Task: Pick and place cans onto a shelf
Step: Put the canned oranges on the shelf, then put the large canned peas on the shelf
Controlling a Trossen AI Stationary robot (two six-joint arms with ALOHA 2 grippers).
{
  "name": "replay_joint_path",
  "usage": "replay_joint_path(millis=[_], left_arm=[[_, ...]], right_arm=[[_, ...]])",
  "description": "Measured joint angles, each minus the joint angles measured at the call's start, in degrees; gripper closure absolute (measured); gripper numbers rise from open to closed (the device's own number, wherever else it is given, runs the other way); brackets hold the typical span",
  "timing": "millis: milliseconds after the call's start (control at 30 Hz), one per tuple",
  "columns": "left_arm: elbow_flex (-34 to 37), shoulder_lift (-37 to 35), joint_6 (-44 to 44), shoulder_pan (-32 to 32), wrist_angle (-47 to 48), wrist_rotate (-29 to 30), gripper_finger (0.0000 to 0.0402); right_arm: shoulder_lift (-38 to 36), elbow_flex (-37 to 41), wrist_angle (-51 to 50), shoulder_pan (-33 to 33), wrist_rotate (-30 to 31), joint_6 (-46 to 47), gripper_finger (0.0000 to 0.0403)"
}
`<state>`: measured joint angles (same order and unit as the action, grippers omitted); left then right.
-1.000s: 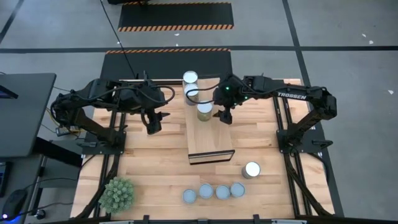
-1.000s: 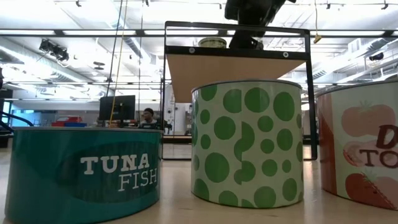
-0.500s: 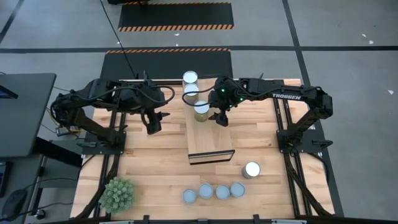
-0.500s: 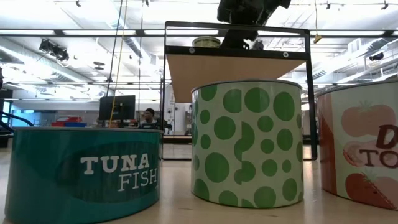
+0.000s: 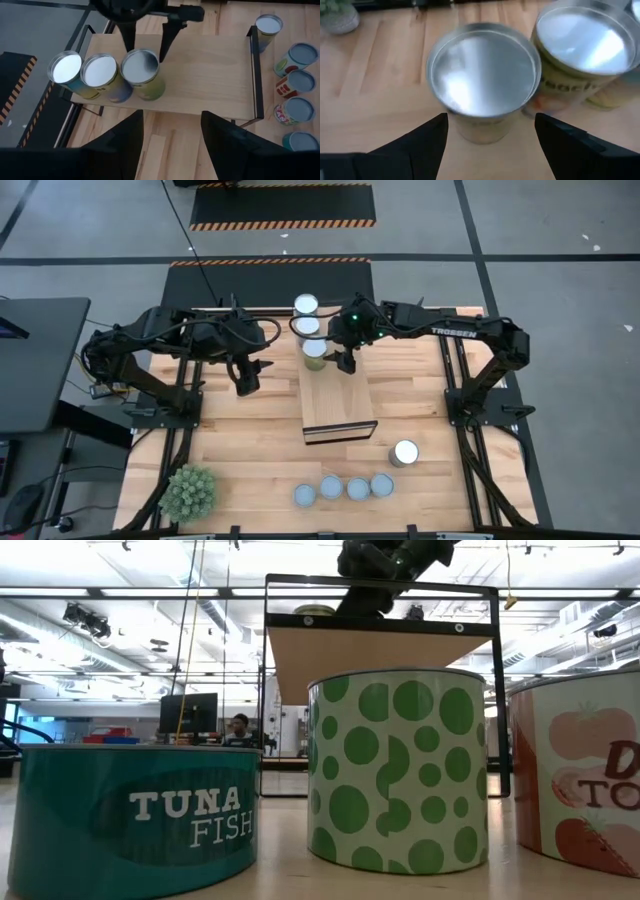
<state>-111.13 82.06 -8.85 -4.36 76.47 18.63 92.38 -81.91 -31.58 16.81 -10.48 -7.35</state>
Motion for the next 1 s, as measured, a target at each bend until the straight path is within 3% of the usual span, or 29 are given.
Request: replay_joint_path(millis=[333, 533, 733, 1000], left_arm=[[0.00, 0.00, -1.02, 0.00, 0.10, -0.02, 0.0198], [0.00, 0.00, -1.02, 0.00, 0.08, -0.02, 0.0198], [0.00, 0.00, -1.04, 0.00, 0.06, -0.02, 0.0198], [0.00, 0.00, -1.44, 0.00, 0.02, -0.02, 0.0198]], right_arm=[[-0.11, -0.98, -4.99, 0.49, 2.95, -2.56, 0.0099], [-0.11, -1.01, -3.50, 0.52, 9.10, -2.68, 0.0099], [-0.11, -1.01, -0.59, 0.52, 10.21, -2.70, 0.0099], [-0.37, -1.03, -0.80, 0.58, 21.91, -2.70, 0.0099]])
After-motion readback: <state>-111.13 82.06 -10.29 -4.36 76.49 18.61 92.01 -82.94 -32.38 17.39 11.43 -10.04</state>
